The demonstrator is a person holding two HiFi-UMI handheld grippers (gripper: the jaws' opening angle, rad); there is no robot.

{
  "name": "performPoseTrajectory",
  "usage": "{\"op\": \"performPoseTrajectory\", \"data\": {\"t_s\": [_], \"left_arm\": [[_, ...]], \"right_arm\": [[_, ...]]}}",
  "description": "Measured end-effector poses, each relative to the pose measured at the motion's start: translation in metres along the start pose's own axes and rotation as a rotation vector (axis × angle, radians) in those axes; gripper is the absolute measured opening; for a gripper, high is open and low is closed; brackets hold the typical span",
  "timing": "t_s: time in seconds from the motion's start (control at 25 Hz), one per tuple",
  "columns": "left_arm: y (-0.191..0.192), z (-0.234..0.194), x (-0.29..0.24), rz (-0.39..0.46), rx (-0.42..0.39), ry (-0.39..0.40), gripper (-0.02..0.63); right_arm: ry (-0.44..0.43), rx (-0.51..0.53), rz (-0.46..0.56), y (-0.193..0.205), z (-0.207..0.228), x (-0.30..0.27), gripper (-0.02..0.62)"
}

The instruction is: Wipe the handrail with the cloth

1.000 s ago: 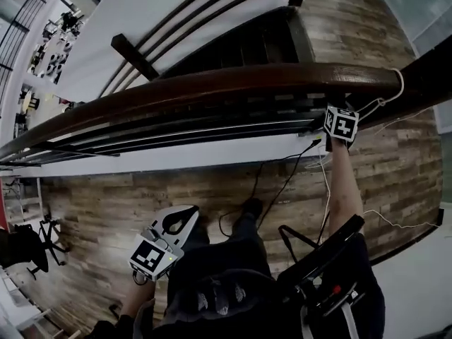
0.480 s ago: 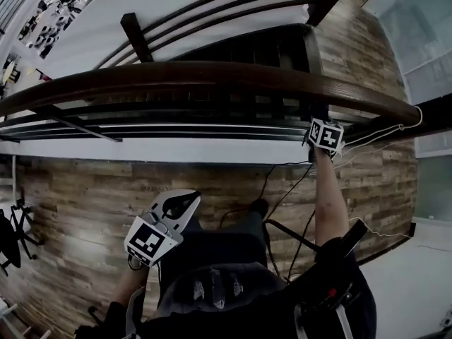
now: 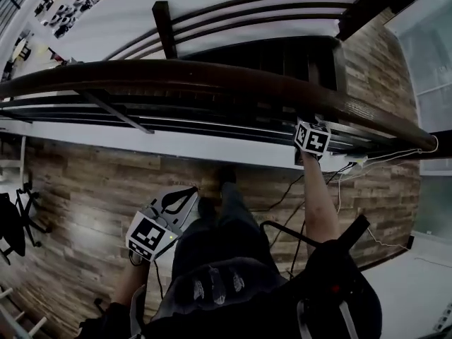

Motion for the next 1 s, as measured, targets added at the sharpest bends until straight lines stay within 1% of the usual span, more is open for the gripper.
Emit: {"op": "performPoseTrajectory", "data": {"t_s": [0.12, 0.2, 0.28, 0.36, 0.48, 0.6, 0.64, 0.8, 0.88, 1.0], "left_arm": [[-0.009, -0.029, 0.010, 0.011, 0.000, -0.026, 0.006], [-0.009, -0.049, 0.019, 0.014, 0.020, -0.051, 0.006], [-0.007, -0.067, 0.028, 0.013, 0.021, -0.078, 0.006], [-0.004, -0.090, 0.043, 0.020, 0.021, -0.106, 0.006], [0.007, -0.132, 0.077, 0.045, 0.055, -0.116, 0.006], [0.026, -0.173, 0.110, 0.068, 0.074, -0.091, 0.006], [0.031, -0.185, 0.122, 0.066, 0.072, -0.075, 0.006], [0.041, -0.235, 0.173, 0.029, 0.021, 0.004, 0.006], [0.051, -0.256, 0.196, 0.022, 0.025, 0.009, 0.006], [0.068, -0.279, 0.221, 0.004, 0.052, -0.004, 0.006]], "right_arm": [[-0.082, 0.000, 0.033, -0.011, -0.069, -0.008, 0.066], [-0.156, 0.028, 0.039, -0.017, -0.122, -0.015, 0.066], [-0.219, 0.058, 0.045, -0.024, -0.167, -0.018, 0.066], [-0.253, 0.079, 0.055, -0.032, -0.206, -0.021, 0.066], [-0.281, 0.083, 0.035, -0.042, -0.265, -0.029, 0.066], [-0.293, 0.093, 0.024, -0.048, -0.322, -0.034, 0.066], [-0.289, 0.091, 0.032, -0.051, -0.342, -0.035, 0.066], [-0.260, 0.049, 0.053, -0.064, -0.418, -0.042, 0.066], [-0.271, 0.048, 0.058, -0.071, -0.460, -0.047, 0.066], [-0.318, 0.052, 0.069, -0.079, -0.527, -0.052, 0.066]]}}
Point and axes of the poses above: the fingertips, and each gripper's own axes: x backward along the fingers, z to its right, y out of its underside, the point moved 4 cm from there along x, backward along the fingers, and after that the axes turned 1 degree about -z, right-handed, at the moved point
